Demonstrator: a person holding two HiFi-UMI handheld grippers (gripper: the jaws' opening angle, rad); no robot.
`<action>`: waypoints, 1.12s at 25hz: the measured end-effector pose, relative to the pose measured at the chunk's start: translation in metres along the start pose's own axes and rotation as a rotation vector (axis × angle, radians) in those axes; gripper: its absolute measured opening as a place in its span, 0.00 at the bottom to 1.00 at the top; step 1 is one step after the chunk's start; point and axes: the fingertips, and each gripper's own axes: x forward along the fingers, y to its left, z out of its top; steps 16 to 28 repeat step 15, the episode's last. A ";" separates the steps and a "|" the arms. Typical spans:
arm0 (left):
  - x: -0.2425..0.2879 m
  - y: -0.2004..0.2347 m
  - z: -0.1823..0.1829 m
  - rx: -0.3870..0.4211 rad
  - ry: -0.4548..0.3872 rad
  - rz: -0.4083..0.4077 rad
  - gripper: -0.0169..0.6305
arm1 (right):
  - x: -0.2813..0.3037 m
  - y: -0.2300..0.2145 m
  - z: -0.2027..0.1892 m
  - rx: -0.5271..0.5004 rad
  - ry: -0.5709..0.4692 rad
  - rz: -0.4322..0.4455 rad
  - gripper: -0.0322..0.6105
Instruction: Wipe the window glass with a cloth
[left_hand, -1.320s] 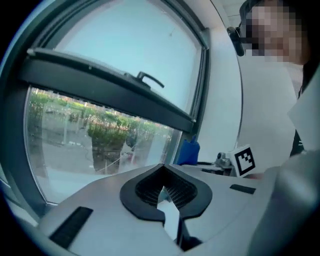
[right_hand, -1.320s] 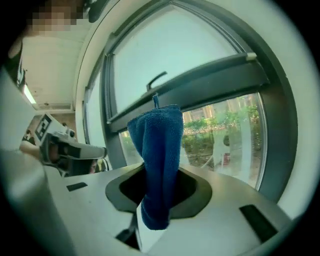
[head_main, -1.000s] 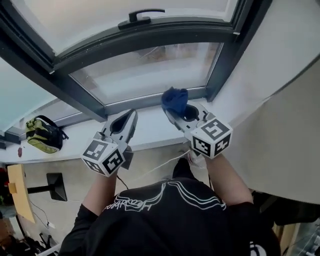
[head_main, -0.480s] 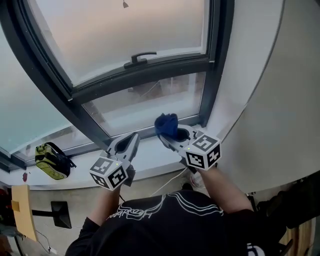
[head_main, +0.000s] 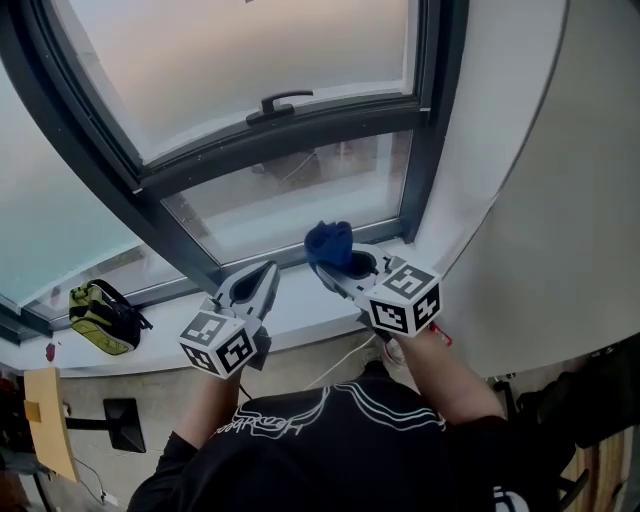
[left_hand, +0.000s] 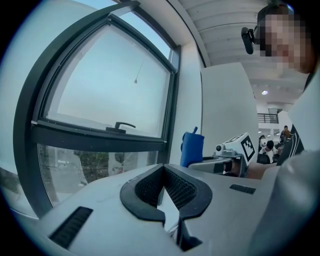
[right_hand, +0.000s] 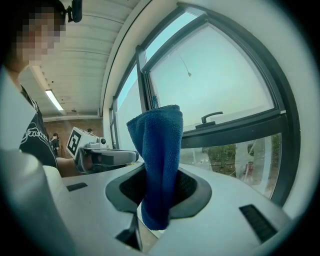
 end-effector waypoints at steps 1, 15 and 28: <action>0.000 0.001 -0.001 -0.003 -0.001 0.002 0.03 | 0.000 -0.001 -0.001 0.005 -0.002 -0.002 0.20; -0.006 -0.004 -0.023 -0.032 0.020 0.007 0.03 | -0.003 0.005 -0.023 0.047 0.002 -0.018 0.19; -0.006 -0.004 -0.023 -0.032 0.020 0.007 0.03 | -0.003 0.005 -0.023 0.047 0.002 -0.018 0.19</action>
